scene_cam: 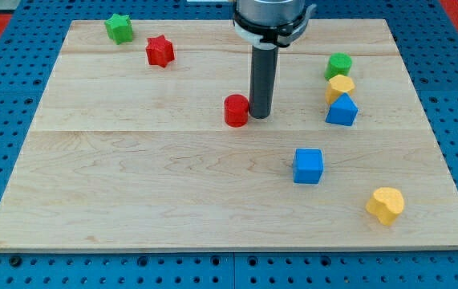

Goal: Push yellow hexagon above of red circle

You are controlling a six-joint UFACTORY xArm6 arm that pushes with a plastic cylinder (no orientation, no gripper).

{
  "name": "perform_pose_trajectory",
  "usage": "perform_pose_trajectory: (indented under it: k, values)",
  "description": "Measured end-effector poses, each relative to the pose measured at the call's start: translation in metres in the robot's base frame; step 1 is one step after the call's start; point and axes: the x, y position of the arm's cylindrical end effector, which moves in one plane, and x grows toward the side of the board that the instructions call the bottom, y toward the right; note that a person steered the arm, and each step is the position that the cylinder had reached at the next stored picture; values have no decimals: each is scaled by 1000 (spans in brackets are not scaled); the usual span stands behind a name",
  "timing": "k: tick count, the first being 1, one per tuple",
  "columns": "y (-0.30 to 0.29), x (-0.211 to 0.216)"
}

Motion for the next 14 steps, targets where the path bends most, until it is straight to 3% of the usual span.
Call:
perform_pose_trajectory:
  k: [2,3,4,5,8,9,12,14]
  values:
    - [56,-20]
    - [42,8]
    - [103,41]
    - [195,31]
    - [168,-46]
    - [109,-46]
    - [94,-29]
    - [15,-54]
